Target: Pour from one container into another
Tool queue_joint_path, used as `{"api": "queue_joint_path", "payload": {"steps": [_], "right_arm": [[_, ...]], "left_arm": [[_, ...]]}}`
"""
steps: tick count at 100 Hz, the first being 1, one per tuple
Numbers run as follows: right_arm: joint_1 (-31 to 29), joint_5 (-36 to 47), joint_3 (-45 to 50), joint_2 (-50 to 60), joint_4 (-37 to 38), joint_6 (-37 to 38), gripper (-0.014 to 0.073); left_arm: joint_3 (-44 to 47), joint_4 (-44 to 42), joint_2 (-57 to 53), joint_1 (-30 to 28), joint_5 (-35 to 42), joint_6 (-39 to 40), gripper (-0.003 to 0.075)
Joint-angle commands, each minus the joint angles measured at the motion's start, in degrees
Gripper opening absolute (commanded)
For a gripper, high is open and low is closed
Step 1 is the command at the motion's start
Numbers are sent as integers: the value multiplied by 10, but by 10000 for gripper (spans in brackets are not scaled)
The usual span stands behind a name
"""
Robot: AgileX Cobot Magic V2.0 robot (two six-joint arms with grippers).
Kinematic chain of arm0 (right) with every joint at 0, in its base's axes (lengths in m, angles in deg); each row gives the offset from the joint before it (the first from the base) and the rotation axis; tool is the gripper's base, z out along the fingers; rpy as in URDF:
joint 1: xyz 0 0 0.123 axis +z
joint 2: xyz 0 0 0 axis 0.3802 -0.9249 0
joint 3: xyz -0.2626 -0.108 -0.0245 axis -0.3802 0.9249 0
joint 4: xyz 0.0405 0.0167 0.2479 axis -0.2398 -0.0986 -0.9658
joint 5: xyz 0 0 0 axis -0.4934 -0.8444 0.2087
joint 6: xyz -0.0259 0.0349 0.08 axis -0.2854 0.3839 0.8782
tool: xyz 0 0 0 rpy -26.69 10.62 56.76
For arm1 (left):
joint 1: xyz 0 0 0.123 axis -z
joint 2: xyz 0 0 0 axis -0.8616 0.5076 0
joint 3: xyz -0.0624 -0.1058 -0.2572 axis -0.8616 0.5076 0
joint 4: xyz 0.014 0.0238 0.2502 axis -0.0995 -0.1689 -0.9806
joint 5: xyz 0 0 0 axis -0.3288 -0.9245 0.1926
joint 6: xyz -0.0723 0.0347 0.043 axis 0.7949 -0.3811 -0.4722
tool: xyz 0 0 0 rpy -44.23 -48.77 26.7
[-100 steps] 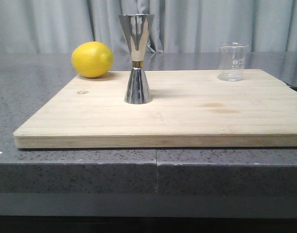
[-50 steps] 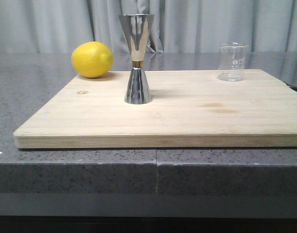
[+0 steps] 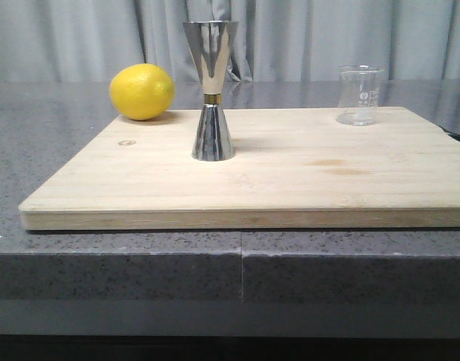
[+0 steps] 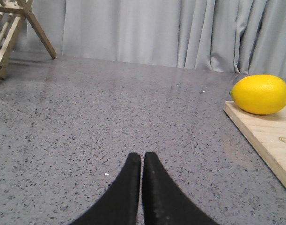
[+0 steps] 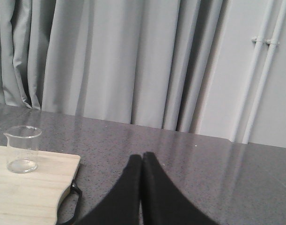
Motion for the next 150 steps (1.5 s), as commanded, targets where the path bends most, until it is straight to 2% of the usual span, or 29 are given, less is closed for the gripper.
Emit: {"api": "queue_joint_path", "payload": {"steps": [1,29,35,46,49,53,60,88,99,150], "right_arm": [[-3,27,-16,0,3,-4,-67],[-3,27,-13,0,-1,-4,-67],[-3,18,-11,0,-48,-23,-67],[-2,-37,-3,0,-281,-232,-67],[-1,-42,3,3,-321,-272,-67],[0,-39,14,9,-360,-310,-67],[1,-15,37,12,-399,-331,-67],[9,47,101,12,-458,-332,-67],[10,23,100,12,-464,-332,-67],[10,21,100,11,-464,-332,-67]], "left_arm": [[12,5,-13,5,42,-1,-21],[12,5,-13,5,42,-1,-21],[12,5,-13,5,42,-1,-21],[12,5,-13,5,42,-1,-21],[12,5,-13,5,42,-1,-21],[12,5,-13,5,42,-1,-21],[12,5,-13,5,42,-1,-21],[12,5,-13,5,42,-1,-21],[12,5,-13,5,42,-1,-21],[12,5,-13,5,42,-1,-21]]}}
